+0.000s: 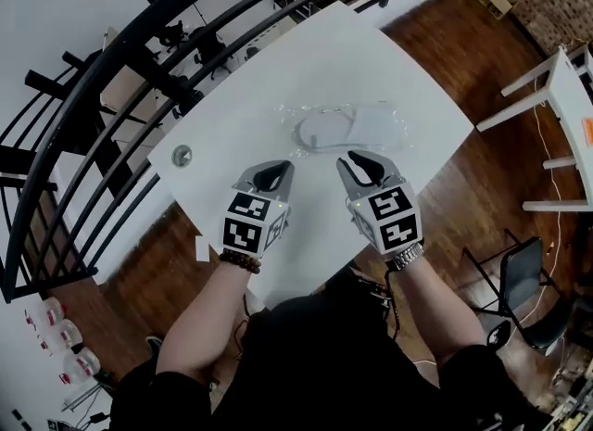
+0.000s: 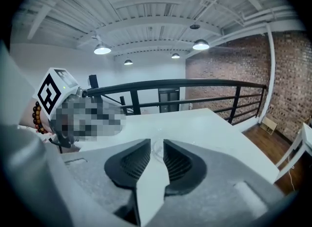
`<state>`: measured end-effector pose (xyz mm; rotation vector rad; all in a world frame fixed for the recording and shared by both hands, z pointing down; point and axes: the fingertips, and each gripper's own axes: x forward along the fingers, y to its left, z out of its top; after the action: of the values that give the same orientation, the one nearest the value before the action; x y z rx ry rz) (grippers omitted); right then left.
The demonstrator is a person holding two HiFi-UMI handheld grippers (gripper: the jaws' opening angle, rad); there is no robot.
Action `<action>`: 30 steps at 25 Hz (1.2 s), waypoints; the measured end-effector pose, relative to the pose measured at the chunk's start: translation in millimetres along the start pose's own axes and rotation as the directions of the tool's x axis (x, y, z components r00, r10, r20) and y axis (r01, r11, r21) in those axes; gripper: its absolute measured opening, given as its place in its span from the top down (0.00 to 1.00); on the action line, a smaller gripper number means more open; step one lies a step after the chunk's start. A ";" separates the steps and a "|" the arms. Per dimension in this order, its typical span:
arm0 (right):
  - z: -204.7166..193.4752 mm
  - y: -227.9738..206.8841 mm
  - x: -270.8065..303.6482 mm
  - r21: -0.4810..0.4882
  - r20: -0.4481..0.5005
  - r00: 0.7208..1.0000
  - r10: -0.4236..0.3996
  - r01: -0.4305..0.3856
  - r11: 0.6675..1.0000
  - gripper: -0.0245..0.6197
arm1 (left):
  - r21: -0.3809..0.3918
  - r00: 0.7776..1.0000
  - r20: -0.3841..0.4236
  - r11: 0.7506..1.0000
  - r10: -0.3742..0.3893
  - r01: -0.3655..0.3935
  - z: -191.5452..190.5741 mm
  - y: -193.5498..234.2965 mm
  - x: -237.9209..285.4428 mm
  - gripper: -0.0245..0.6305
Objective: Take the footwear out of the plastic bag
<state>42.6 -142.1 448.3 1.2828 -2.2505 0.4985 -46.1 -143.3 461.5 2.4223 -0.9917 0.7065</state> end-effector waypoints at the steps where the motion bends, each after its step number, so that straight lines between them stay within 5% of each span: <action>1: -0.2 -6.5 8.3 -0.009 -0.017 1.000 0.011 -0.011 1.000 0.86 | -0.010 1.000 -0.007 1.000 0.014 -0.014 1.7 4.1 6.1 0.95; 8: -7.9 -3.2 83.8 -0.072 -0.150 0.985 0.088 -0.100 0.992 0.75 | -0.082 0.993 -0.075 0.992 0.093 -0.099 -19.0 50.7 18.3 0.94; 19: -43.1 10.8 138.0 -0.168 -0.334 0.933 0.132 -0.197 0.966 0.74 | -0.120 0.977 -0.168 0.981 0.128 -0.149 -42.2 93.7 36.2 0.90; 26: -56.0 22.0 127.8 -0.215 -0.348 0.927 0.137 -0.221 0.951 0.75 | -0.121 0.973 -0.208 0.984 0.104 -0.131 -60.2 91.9 40.3 0.86; 30: -52.6 19.9 126.0 -0.229 -0.332 0.936 0.117 -0.201 0.953 0.85 | -0.130 0.971 -0.216 0.983 0.098 -0.128 -67.9 93.8 39.1 0.85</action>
<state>-16.5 -190.6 563.1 0.8272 -2.0752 0.4154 -110.6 -187.1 555.6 2.1318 -1.0614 0.8784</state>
